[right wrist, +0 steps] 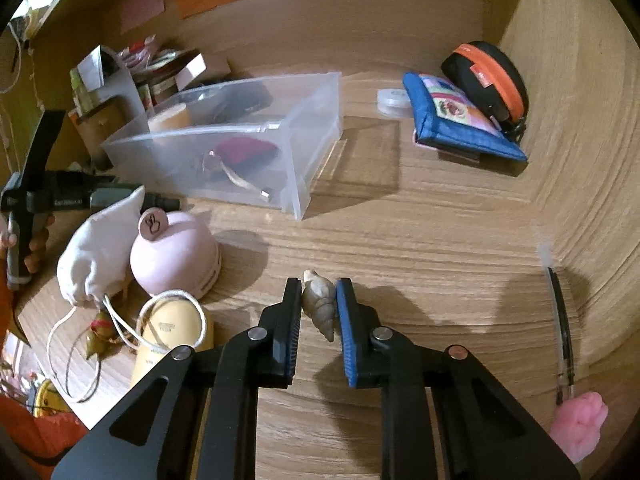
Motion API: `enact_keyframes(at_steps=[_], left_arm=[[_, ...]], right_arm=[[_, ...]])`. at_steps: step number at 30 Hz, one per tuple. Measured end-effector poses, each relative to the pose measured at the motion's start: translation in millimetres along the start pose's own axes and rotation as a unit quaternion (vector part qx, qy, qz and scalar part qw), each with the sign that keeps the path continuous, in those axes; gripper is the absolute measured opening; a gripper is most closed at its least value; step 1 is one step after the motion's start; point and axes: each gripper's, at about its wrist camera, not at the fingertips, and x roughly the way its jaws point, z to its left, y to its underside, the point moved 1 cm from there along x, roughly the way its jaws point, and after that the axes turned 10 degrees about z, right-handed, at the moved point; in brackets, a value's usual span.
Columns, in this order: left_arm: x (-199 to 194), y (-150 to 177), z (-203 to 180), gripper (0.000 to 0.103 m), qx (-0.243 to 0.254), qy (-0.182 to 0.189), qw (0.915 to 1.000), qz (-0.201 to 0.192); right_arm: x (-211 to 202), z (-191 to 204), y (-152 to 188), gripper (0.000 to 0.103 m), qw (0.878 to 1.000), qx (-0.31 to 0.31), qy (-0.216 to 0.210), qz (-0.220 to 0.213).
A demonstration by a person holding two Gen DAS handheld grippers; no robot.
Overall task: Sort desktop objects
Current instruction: 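Grasp the small seashell with the right tool while the left tool grasps the dotted tile, then carry the seashell and dotted tile toward the clear box with both tools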
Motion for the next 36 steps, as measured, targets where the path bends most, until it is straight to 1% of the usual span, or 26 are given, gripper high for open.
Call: enact_keyframes(at_steps=[1,4,6,9,11,15,20,23,26,30,36], left_arm=[[-1.3,2.0,1.4,0.024,-0.001,-0.002,1.0000,0.000],[-4.5,8.7,4.2,0.024,-0.007,-0.006,1.0000,0.002],[-7.0,12.4,4.3,0.024,-0.012,-0.019,0.9997,0.003],[-15.4,17.6,4.6,0.024,-0.019,-0.032,0.9993,-0.007],[-24.2,20.4,5.1,0.024,-0.021,-0.035,0.9989,-0.022],[-50.6,22.7,-1.5,0.024,-0.020,-0.045,0.9965,-0.068],[-80.6,18.0,-6.6,0.024,-0.027,-0.028,0.9929,-0.113],[-92.3,13.6,-9.8,0.024,-0.029,-0.023,0.9911,-0.128],[-99.1,6.9,-11.9,0.024,-0.033,-0.008,0.9902,-0.135],[-103.6,-3.0,-14.8,0.024,-0.034,-0.004,0.9893,-0.142],[-101.3,-20.9,-15.0,0.024,-0.043,0.017,0.9886,-0.143]], right_arm=[[-2.6,-1.1,-0.2,0.016,1.000,0.003,0.001,-0.002],[-8.6,-3.5,-1.5,0.016,1.000,0.007,0.005,-0.007],[-11.1,-4.9,-3.2,0.016,1.000,0.010,0.001,-0.010],[-14.7,-6.1,-6.7,0.016,1.000,0.016,-0.007,-0.016],[-16.4,-4.4,-8.8,0.016,1.000,0.016,-0.011,-0.019],[-21.3,0.9,-14.2,0.016,0.999,0.009,-0.017,-0.027],[-31.5,7.8,-24.8,0.016,0.999,-0.006,-0.023,-0.047],[-38.2,12.2,-33.7,0.016,0.998,-0.015,-0.025,-0.061],[-45.0,18.1,-42.3,0.016,0.996,-0.026,-0.025,-0.077],[-50.5,26.7,-55.0,0.016,0.994,-0.040,-0.029,-0.094],[-51.0,39.1,-71.9,0.016,0.992,-0.063,-0.038,-0.105]])
